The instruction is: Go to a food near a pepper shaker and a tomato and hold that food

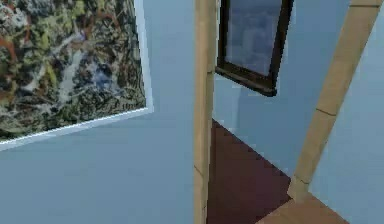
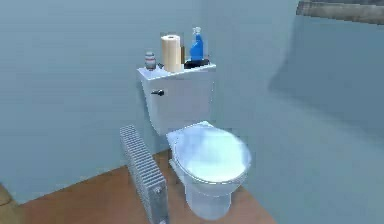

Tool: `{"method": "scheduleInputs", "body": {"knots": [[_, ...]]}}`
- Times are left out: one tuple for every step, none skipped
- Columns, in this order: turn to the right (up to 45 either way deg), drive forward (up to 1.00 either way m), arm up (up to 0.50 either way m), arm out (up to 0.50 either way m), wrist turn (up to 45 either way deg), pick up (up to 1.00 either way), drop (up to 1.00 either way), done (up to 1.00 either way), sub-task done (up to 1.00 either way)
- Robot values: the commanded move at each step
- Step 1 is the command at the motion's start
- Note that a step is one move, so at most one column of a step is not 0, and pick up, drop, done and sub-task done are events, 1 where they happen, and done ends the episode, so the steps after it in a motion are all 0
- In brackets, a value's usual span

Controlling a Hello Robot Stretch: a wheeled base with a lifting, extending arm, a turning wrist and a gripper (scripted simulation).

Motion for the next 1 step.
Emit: {"method": "scheduleInputs", "body": {"knots": [[-45.0,0.0,0.0,0.0,0.0,0.0,0.0,0.0,0.0]]}}
